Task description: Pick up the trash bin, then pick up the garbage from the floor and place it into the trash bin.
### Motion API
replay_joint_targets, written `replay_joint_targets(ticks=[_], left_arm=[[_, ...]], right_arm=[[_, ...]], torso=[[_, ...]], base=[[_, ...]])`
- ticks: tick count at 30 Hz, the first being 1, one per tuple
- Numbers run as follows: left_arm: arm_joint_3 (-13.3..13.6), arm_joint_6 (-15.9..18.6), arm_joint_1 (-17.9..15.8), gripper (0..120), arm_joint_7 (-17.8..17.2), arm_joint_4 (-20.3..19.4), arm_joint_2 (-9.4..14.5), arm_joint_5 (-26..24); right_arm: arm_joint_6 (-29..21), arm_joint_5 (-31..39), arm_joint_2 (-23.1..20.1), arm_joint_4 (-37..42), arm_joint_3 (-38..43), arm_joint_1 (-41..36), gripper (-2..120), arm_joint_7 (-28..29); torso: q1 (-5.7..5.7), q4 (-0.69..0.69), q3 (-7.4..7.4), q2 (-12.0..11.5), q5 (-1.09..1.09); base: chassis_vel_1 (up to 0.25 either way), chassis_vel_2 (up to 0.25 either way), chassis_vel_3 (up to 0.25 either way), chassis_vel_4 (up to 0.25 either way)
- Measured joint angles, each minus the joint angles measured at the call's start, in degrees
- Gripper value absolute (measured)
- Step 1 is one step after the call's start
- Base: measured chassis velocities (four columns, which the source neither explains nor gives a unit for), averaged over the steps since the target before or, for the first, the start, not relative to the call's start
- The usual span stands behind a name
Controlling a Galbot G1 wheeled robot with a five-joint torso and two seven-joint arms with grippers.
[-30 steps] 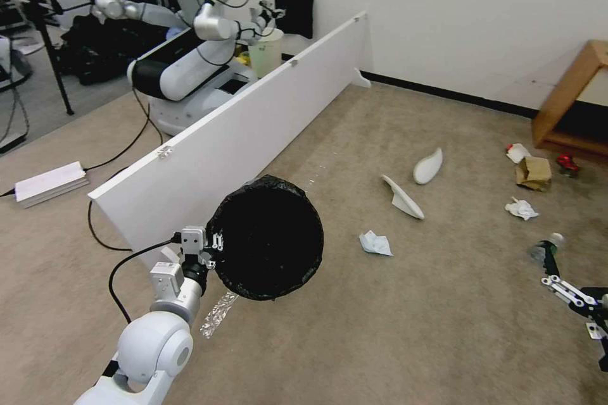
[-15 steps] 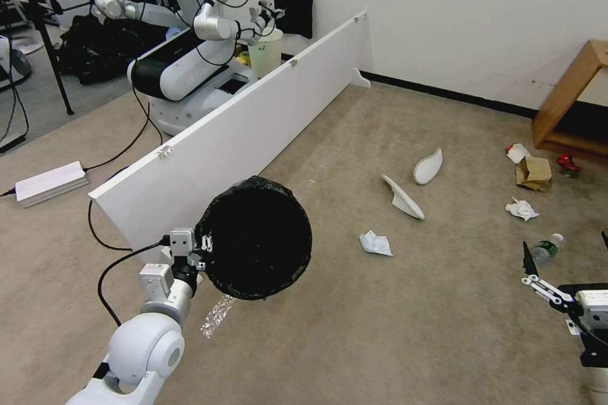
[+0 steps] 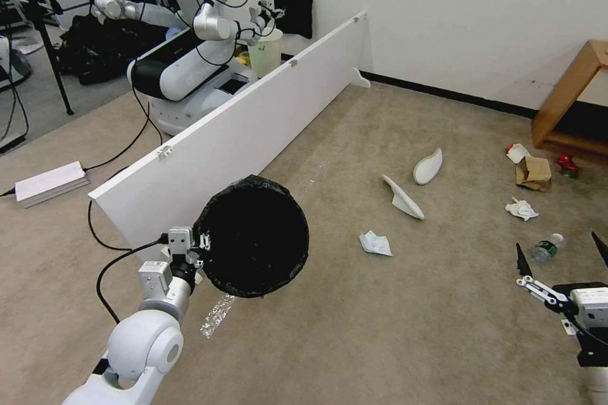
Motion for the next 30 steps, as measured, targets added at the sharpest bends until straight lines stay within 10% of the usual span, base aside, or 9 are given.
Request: replay_joint_targets(ticks=[30], left_arm=[[-1.0, -0.1, 1.4, 1, 0.0, -1.1, -0.2, 0.6]], right_arm=[[3.6, 1.6, 0.0, -1.2, -0.7, 0.8, 100, -0.2]], torso=[[0.02, 0.00, 0.05, 0.0, 0.02]], base=[[-0.242, 0.245, 0.241, -0.239]])
